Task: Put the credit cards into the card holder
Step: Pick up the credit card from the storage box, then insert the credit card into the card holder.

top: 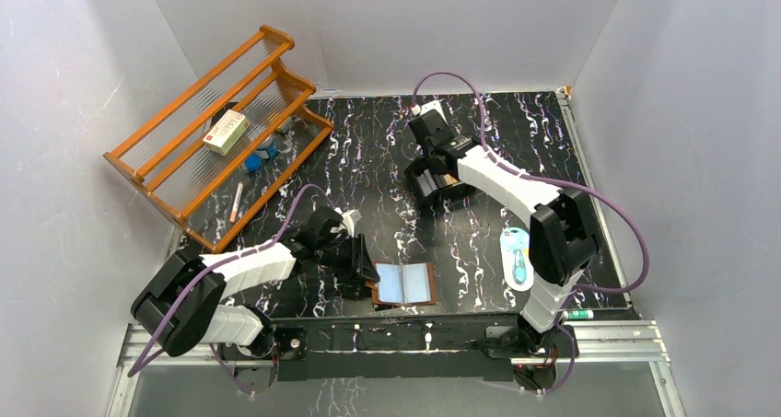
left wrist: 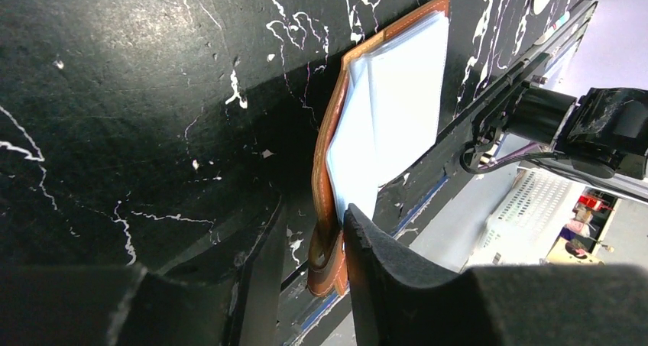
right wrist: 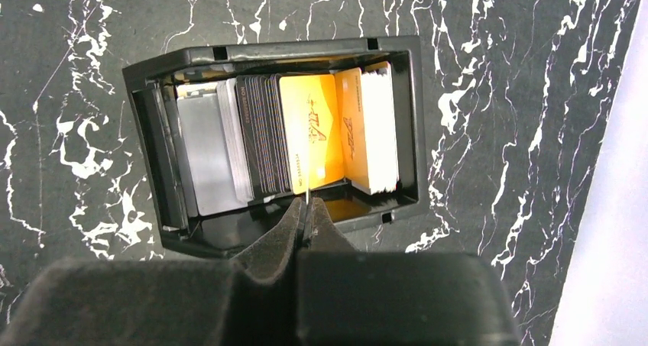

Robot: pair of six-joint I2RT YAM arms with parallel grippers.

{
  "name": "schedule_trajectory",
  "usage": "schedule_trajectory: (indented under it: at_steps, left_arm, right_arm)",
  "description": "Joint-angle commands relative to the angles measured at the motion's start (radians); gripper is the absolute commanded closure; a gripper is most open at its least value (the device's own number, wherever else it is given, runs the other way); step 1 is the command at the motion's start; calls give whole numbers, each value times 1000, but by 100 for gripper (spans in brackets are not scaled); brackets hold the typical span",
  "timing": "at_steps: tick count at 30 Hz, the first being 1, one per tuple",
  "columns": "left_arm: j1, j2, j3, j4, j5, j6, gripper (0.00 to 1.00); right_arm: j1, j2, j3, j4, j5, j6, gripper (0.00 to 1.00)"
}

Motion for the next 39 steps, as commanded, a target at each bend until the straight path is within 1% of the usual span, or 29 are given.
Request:
schedule_trajectory:
  at_steps: [1, 6, 8, 11, 12, 17, 22, 26, 29, 32, 34, 39]
  left_arm:
    - [3, -41, 18, -50, -23, 17, 69]
    - [3, -42, 16, -62, -34, 17, 82]
    - [3, -45, 14, -71, -44, 18, 88]
    - [3, -52, 13, -82, -67, 23, 99]
    - [3, -54, 9, -80, -72, 22, 100]
    - [3, -47, -12, -56, -96, 3, 100]
    - [4, -54, -31, -14, -104, -48, 100]
    - [3, -43, -25, -18, -119, -85, 100]
    - [3, -29, -30, 11, -112, -109, 100]
    - [4, -14, -31, 16, -115, -115, 100]
    - [3, -9, -34, 17, -114, -115, 100]
    - [2, -12, -36, 10, -124, -105, 100]
  right_arm:
    - [4, -70, 54, -53, -2, 88, 100]
    - [15, -114, 60, -125, -58, 222, 100]
    - [17, -158, 28, -123, -112, 267, 100]
    - [17, -246, -66, -71, -217, 326, 100]
    - [17, -269, -96, -60, -255, 349, 100]
    - [16, -382, -258, 33, -447, 506, 100]
    - [17, -519, -506, 276, -667, 707, 100]
    - [18, -596, -684, 473, -782, 845, 100]
    - [32, -635, -793, 582, -825, 882, 100]
    - [54, -642, -870, 618, -842, 884, 100]
    - [74, -639, -913, 678, -865, 881, 100]
    - [124, -628, -982, 725, -846, 860, 100]
